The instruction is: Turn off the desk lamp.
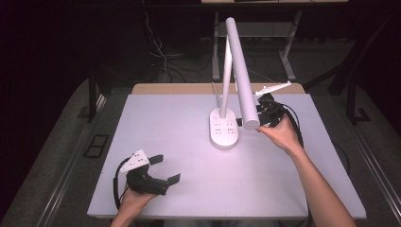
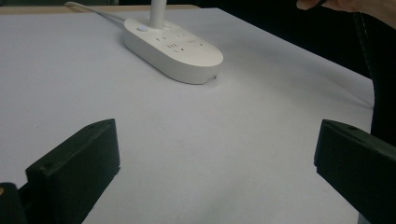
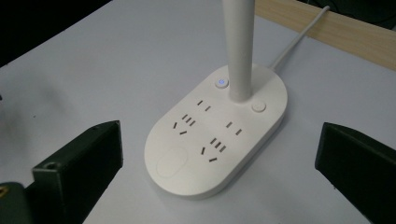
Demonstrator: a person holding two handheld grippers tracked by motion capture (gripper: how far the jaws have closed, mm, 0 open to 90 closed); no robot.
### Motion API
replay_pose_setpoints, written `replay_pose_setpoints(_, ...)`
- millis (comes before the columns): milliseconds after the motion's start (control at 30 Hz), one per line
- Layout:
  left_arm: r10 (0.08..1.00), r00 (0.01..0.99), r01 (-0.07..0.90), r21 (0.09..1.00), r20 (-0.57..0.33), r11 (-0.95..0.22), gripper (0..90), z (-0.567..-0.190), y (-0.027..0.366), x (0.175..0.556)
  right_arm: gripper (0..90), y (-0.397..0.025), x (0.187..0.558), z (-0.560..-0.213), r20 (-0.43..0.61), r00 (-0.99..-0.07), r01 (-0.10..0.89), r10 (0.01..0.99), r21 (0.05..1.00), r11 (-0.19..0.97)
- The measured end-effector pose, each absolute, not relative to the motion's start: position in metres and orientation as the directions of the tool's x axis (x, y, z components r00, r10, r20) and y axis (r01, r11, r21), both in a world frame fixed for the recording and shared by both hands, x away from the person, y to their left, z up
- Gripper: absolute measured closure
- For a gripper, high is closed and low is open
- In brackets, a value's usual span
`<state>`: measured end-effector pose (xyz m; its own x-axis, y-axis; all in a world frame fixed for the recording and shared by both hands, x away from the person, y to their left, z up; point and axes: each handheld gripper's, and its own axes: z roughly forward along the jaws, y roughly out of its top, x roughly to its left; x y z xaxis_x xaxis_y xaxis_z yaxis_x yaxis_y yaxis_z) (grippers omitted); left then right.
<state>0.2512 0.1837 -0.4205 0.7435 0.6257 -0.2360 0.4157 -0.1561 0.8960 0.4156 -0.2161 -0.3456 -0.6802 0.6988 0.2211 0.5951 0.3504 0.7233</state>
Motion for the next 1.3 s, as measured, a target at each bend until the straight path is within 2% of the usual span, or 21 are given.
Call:
replay_pose_setpoints(300, 0.627, 0.742, 0.415, 0.898, -0.239, -0.148, 0.0, -0.420, 0.184, 0.251, 0.8, -0.207, 0.437, -0.349, 0.234, -0.670, 0.604, 0.705, 0.724, 0.334)
replay_pose_setpoints(433, 0.625, 0.743, 0.415, 0.897, -0.239, -0.151, 0.0, -0.420, 0.184, 0.251, 8.2, -0.205, 0.446, -0.353, 0.248, -0.671, 0.604, 0.698, 0.729, 0.322)
replay_pose_setpoints(500, 0.624, 0.744, 0.414, 0.897, -0.238, -0.151, 0.0, -0.420, 0.184, 0.251, 14.6, -0.206, 0.450, -0.355, 0.260, -0.671, 0.601, 0.695, 0.740, 0.303)
replay_pose_setpoints(700, 0.625, 0.743, 0.414, 0.898, -0.239, -0.149, 0.0, -0.420, 0.185, 0.252, 17.0, -0.209, 0.462, -0.364, 0.294, -0.646, 0.618, 0.705, 0.744, 0.256)
replay_pose_setpoints(833, 0.624, 0.744, 0.413, 0.898, -0.237, -0.152, 0.0, -0.420, 0.185, 0.252, 21.8, -0.210, 0.469, -0.370, 0.305, -0.641, 0.625, 0.704, 0.741, 0.248)
replay_pose_setpoints(1133, 0.625, 0.744, 0.412, 0.899, -0.235, -0.152, 0.0, -0.420, 0.186, 0.252, 24.0, -0.212, 0.480, -0.385, 0.325, -0.621, 0.645, 0.713, 0.729, 0.229)
replay_pose_setpoints(1300, 0.624, 0.745, 0.411, 0.899, -0.235, -0.152, 0.0, -0.420, 0.186, 0.252, 28.4, -0.212, 0.484, -0.393, 0.325, -0.610, 0.653, 0.723, 0.723, 0.226)
